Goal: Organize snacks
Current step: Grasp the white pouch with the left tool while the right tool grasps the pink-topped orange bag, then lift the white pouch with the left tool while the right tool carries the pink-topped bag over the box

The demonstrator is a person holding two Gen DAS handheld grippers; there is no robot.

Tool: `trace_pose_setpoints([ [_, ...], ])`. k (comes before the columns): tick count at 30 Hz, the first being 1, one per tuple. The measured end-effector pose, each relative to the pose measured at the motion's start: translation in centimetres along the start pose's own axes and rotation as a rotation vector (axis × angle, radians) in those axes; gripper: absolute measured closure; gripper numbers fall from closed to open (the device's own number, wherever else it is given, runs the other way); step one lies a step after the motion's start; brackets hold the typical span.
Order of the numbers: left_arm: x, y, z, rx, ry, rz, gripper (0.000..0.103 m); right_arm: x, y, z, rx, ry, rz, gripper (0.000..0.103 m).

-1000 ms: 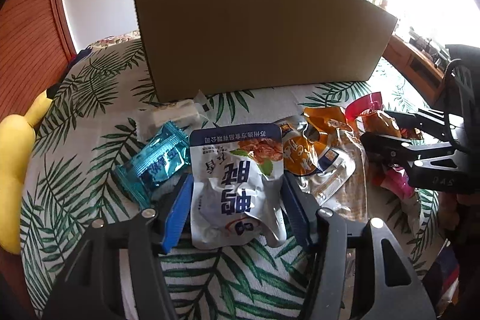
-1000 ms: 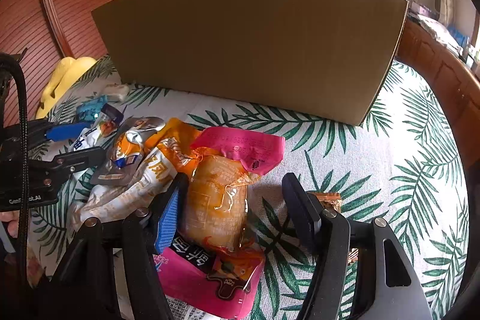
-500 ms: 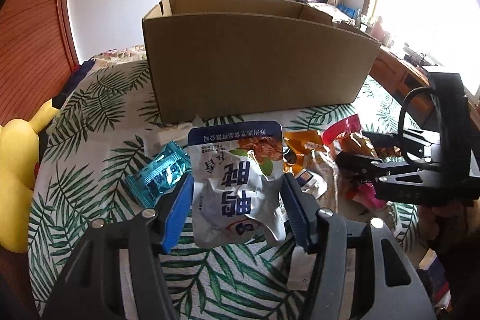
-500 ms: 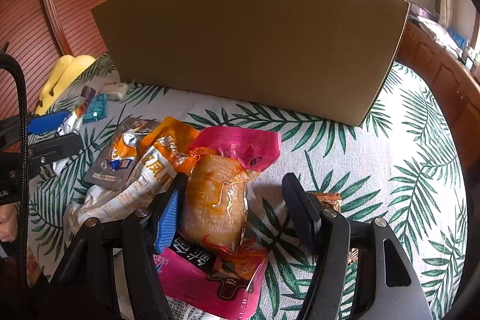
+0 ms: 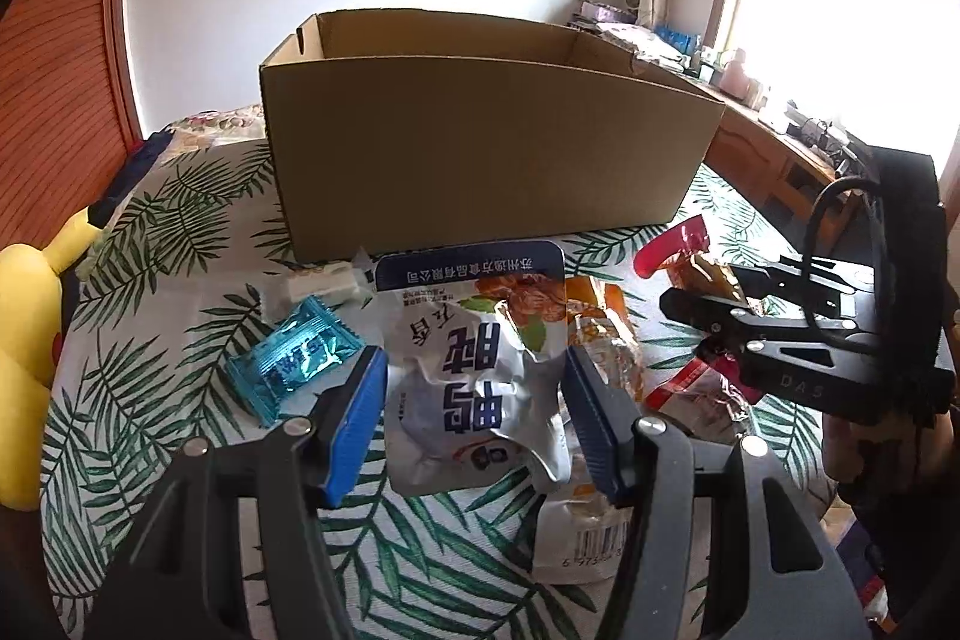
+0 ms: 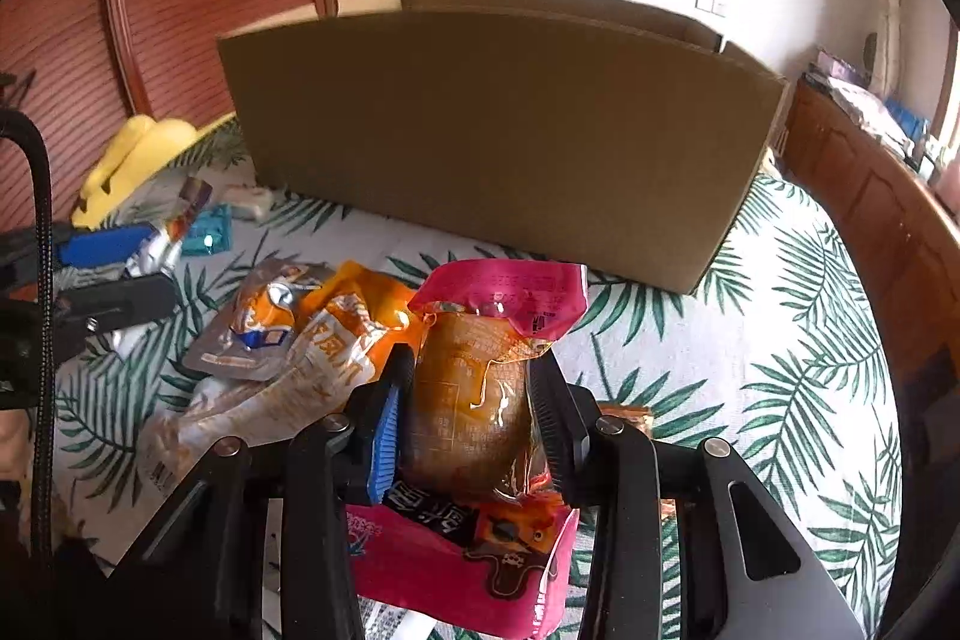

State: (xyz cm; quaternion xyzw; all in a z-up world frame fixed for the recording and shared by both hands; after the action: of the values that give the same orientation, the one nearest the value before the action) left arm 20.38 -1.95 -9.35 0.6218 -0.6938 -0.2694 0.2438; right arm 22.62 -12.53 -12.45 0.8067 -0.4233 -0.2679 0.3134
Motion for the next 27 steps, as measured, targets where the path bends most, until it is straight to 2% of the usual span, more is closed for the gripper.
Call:
trace_pose_setpoints([
  [11, 0.9, 0.3, -1.5, 0.036, -0.004, 0.033, 0.044, -0.2, 3.2, -0.9, 0.076, -0.016, -0.008, 0.064],
  [27, 1.5, -0.4, -3.8, 0.068, -0.011, 0.067, 0.044, 0.9, 3.3, -0.8, 0.106, -0.055, -0.014, 0.063],
])
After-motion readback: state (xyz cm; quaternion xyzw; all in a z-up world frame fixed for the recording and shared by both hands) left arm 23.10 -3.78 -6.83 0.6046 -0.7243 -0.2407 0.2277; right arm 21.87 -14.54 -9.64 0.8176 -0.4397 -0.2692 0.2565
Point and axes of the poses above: each gripper's, at about its wrist camera, not at the fingertips, and y roughly against the way its jaws point, x to its right, z to its underside, the point moved 10 cm from there along -y, roughly the way its jaws point, and after that the axes turned 12 degrees about -z, right-handed, at the moved point
